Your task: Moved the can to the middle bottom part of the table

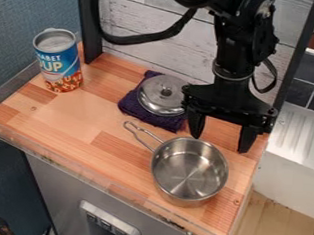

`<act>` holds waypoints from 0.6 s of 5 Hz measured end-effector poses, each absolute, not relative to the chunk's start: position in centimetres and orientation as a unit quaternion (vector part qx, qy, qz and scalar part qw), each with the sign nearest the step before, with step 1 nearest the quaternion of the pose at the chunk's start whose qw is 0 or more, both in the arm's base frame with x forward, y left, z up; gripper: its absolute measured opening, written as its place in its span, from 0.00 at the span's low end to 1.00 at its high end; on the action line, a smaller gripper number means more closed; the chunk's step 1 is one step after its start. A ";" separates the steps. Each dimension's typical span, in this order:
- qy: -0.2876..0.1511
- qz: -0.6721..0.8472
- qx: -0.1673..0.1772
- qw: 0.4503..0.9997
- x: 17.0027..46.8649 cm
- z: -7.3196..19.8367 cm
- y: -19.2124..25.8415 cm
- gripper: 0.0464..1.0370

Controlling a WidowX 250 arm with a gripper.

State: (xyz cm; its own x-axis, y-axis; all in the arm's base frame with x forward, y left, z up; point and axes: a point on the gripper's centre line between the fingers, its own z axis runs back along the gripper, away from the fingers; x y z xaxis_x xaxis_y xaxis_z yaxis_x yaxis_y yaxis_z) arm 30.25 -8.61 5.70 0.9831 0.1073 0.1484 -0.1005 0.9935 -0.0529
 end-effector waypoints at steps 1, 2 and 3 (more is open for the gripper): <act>-0.060 0.050 -0.017 0.997 29.9 4.9 -8.5 0.96; -0.049 0.097 -0.007 0.994 30.6 5.1 -4.6 0.96; -0.057 0.129 0.000 0.990 31.7 6.0 -0.7 0.96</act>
State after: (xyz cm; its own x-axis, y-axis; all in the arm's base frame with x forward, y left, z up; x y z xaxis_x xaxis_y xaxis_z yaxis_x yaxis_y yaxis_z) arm 31.73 -0.69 6.04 0.9601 0.2561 0.1123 -0.2560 0.9666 -0.0147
